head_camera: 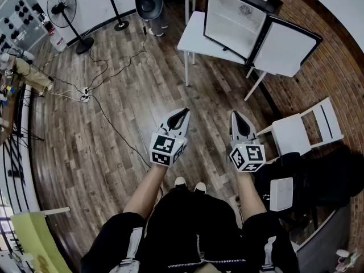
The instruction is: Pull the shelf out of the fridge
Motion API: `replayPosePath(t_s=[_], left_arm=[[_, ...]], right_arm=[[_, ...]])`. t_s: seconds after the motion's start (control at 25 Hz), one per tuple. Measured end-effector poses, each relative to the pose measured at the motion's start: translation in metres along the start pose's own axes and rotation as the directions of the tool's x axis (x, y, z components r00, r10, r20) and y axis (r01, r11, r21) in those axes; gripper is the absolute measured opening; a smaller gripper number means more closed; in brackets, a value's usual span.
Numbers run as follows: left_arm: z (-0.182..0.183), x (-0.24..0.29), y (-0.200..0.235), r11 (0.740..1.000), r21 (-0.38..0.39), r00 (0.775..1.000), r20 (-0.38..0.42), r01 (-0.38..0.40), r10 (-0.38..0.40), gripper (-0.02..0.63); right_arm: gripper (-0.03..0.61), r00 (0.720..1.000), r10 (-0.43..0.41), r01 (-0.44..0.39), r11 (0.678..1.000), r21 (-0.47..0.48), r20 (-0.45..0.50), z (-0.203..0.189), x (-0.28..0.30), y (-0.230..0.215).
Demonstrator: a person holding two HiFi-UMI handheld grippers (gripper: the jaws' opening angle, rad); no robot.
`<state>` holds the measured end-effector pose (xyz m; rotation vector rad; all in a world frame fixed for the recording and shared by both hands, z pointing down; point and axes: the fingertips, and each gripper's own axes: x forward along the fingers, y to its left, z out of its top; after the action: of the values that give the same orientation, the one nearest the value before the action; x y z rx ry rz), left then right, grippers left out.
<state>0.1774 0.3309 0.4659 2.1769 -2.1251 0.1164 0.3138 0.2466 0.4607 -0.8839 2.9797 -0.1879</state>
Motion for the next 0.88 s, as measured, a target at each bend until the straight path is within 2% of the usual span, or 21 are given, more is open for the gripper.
replayPosePath(t_s=[0.48,0.88], left_arm=[[-0.003,-0.004,0.007,1.000,-0.016,1.000,0.010,0.021,-0.021,0.029],[-0.010,-0.009,0.034,0.999,-0.018,0.999,0.003,0.045,-0.045,0.029]], right_arm=[[0.005,1.000,0.004,-0.004,1.000,0.010,0.024,0.002,0.002,0.003],[0.005,0.999,-0.049,0.049,0.999,0.008,0.019,-0.007,0.014,0.017]])
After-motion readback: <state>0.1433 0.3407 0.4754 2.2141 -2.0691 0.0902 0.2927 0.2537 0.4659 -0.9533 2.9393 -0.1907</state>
